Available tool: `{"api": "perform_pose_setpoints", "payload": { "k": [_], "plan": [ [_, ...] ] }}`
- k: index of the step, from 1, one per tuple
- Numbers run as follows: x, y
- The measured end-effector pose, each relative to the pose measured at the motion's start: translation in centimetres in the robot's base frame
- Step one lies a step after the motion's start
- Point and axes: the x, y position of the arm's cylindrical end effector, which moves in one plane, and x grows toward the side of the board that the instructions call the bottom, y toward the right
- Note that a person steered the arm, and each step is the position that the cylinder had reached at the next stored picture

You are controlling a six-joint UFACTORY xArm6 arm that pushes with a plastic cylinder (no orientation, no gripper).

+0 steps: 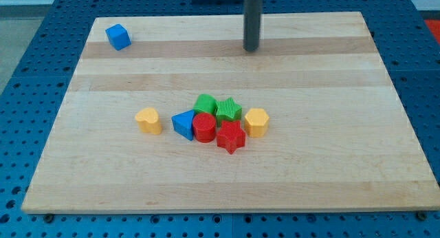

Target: Separate red circle from the group of blocks

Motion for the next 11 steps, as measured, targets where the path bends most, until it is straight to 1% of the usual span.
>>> {"api": "perform_pose_setpoints", "payload": {
  "k": [1,2,3,4,5,6,7,9,10,11],
  "plan": [
    [8.4,2.8],
    [8.6,3.3],
    [16.9,5.9],
    [20.2,5.7],
    [24.7,2.0],
    [26.8,-2.0],
    [25.5,-5.6],
    [25.4,-8.6],
    [25.4,-11.3],
    [21.6,-11.5]
  ]
}}
